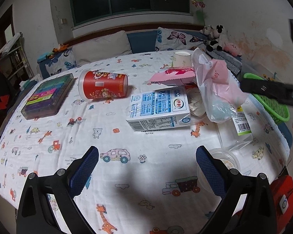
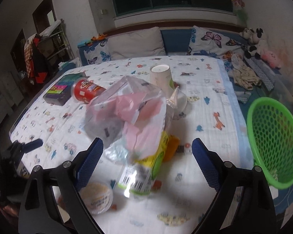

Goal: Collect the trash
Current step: 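Reach the right tool to the clear plastic bag and close on it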

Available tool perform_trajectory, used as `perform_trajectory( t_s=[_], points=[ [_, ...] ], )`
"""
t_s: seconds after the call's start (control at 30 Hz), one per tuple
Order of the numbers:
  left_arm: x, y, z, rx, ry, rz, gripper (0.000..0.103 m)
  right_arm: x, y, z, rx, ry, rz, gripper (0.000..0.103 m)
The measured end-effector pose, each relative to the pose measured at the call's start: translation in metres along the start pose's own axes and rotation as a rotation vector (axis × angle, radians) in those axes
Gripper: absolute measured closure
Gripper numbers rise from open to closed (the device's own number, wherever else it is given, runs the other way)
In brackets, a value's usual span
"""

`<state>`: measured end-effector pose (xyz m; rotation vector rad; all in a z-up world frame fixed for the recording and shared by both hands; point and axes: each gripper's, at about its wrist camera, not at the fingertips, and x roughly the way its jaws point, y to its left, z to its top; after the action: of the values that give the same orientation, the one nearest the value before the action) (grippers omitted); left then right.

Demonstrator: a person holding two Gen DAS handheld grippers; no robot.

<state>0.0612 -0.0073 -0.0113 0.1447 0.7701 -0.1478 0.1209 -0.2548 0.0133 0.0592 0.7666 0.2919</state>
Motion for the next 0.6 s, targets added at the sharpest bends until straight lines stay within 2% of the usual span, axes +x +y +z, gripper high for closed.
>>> perform_trajectory(
  t_s=[0.2,0.37,0.53,0.6],
  points=[
    [0.004,0.001,0.000,0.013,0.009,-0.051,0.006,0.030,-0.004,0.011,0.005,0.045,0.036,0.024],
    [0.002,-0.003,-0.003,0.057,0.010,-0.102,0.006,0.041,-0.003,0.013,0.008,0.057,0.050,0.042],
    [-0.002,-0.012,-0.008,0.122,0.002,-0.167,0.006,0.036,-0.003,0.013,0.006,0.036,0.049,0.066],
    [-0.003,-0.016,-0.010,0.145,0.003,-0.193,0.006,0.032,-0.005,0.014,0.013,0.026,0.050,0.071]
  ],
)
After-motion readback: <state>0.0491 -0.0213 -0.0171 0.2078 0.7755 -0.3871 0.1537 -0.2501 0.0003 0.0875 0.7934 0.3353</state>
